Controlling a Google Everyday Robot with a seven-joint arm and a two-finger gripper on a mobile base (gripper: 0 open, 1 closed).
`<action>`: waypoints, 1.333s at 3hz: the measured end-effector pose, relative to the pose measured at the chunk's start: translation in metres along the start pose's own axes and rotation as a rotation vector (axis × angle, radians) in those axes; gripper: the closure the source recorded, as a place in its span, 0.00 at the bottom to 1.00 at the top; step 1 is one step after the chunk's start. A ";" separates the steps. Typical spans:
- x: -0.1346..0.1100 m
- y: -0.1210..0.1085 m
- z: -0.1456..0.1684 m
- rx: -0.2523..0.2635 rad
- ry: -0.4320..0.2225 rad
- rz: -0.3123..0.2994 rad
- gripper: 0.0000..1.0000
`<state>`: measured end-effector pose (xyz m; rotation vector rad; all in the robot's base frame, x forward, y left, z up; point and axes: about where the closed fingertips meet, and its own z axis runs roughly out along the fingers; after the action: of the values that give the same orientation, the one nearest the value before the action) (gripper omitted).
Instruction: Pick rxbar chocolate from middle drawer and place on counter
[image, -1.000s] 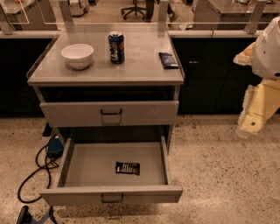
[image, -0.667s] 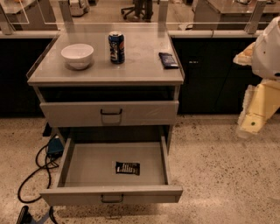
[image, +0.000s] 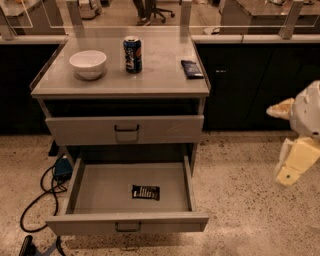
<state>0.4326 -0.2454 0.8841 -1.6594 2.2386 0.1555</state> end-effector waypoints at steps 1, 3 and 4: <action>0.043 0.009 0.077 -0.109 -0.106 0.066 0.00; 0.068 -0.003 0.157 -0.167 -0.234 0.083 0.00; 0.064 -0.004 0.166 -0.187 -0.328 0.077 0.00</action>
Offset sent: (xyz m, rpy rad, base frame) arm 0.0484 -0.0297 -0.2294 0.4186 0.0610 0.0106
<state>0.4550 -0.2566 0.7076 -1.5070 2.0869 0.6264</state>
